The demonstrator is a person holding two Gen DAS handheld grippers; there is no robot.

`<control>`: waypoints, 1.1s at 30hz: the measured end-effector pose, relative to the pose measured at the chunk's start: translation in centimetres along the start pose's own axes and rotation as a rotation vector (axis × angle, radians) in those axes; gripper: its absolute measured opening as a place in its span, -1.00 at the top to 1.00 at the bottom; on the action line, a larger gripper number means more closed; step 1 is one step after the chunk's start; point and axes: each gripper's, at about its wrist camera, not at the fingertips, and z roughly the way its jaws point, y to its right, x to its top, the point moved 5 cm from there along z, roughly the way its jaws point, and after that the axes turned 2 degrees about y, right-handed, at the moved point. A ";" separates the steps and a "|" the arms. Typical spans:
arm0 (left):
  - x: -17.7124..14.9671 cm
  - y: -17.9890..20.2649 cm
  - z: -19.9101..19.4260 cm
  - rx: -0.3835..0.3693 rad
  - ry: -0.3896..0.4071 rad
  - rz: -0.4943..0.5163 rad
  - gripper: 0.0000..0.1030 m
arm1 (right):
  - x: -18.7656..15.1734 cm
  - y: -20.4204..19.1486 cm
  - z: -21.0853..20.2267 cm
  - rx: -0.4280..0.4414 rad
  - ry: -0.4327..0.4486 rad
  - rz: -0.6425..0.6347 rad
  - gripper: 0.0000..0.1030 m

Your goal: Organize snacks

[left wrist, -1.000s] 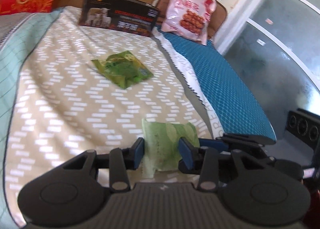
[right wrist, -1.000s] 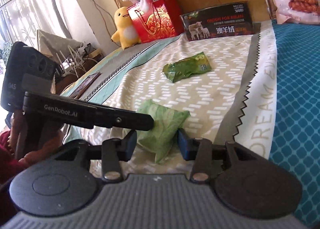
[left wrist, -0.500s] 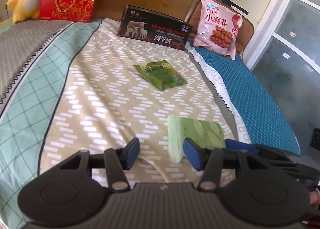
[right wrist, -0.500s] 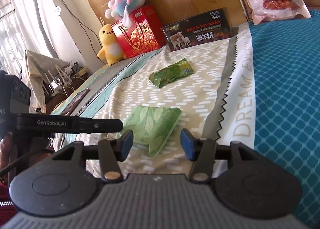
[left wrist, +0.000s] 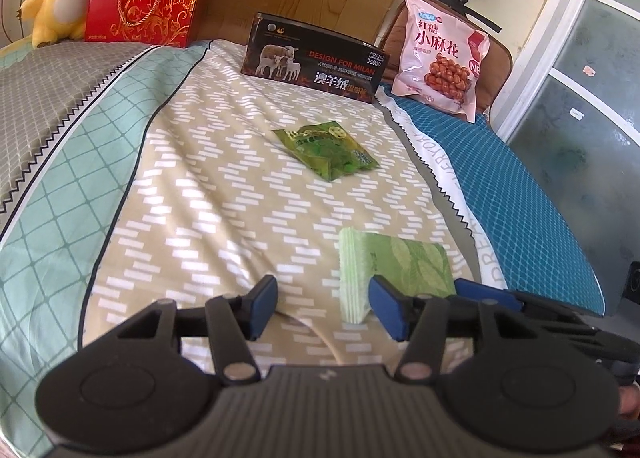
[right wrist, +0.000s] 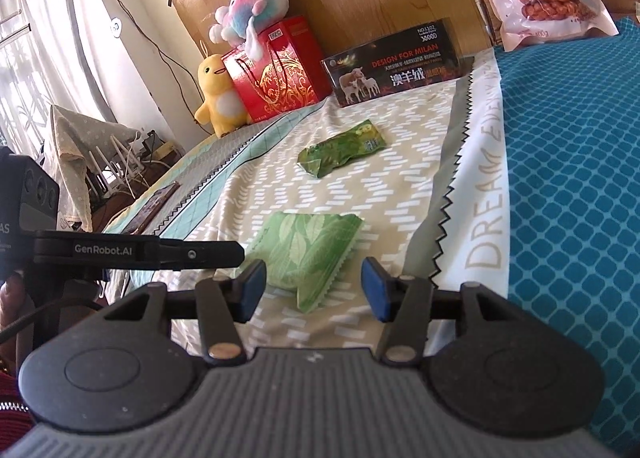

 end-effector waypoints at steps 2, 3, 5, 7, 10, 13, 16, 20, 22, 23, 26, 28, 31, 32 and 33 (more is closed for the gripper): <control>0.0 0.0 0.0 -0.001 0.004 -0.004 -0.03 | 0.0 0.1 -0.1 0.006 0.003 0.004 -0.08; 0.0 -0.1 0.0 -0.003 0.006 -0.006 -0.04 | 0.0 0.1 -0.1 0.009 0.005 0.007 -0.08; 0.0 -0.1 0.0 -0.006 0.011 -0.011 -0.06 | -0.1 0.2 -0.2 0.018 0.011 0.021 -0.08; -0.1 -0.1 0.0 -0.008 0.018 -0.007 -0.07 | -0.3 0.2 -0.3 0.026 0.021 0.038 -0.08; -0.3 0.2 0.0 -0.001 0.031 0.010 -0.07 | -0.4 0.5 -0.4 0.040 0.038 0.064 -0.08; -0.6 0.4 -0.1 0.004 0.040 0.013 -0.07 | -0.5 0.5 -0.6 0.042 0.047 0.078 -0.08; -0.6 0.4 -0.2 0.007 0.044 0.010 -0.08 | -0.6 0.4 -0.7 0.040 0.051 0.086 -0.08; -0.7 0.4 -0.3 0.006 0.046 0.010 -0.10 | -0.7 0.3 -0.8 0.030 0.053 0.089 -0.08; -0.7 0.3 -0.4 0.007 0.046 0.007 -0.11 | -0.7 0.3 -0.9 0.026 0.054 0.091 -0.08; -0.7 0.3 -0.4 0.007 0.046 0.006 -0.11 | -0.7 0.3 -0.9 0.023 0.055 0.093 -0.08; -0.8 0.2 -0.4 0.006 0.046 -0.002 -0.11 | -0.7 0.3 -0.9 0.022 0.054 0.097 -0.08; -0.8 0.2 -0.4 0.005 0.047 -0.005 -0.11 | -0.6 0.4 -0.9 0.022 0.053 0.092 -0.08; -0.8 0.2 -0.4 0.003 0.048 -0.001 -0.15 | -0.7 0.1 -0.8 0.004 0.052 0.055 -0.08; -0.8 0.2 -0.4 0.002 0.048 0.001 -0.18 | -0.7 -0.1 -0.8 -0.005 0.052 0.035 -0.08; -0.8 0.3 -0.4 -0.001 0.049 0.003 -0.20 | -0.8 -0.2 -0.8 -0.013 0.052 0.016 -0.08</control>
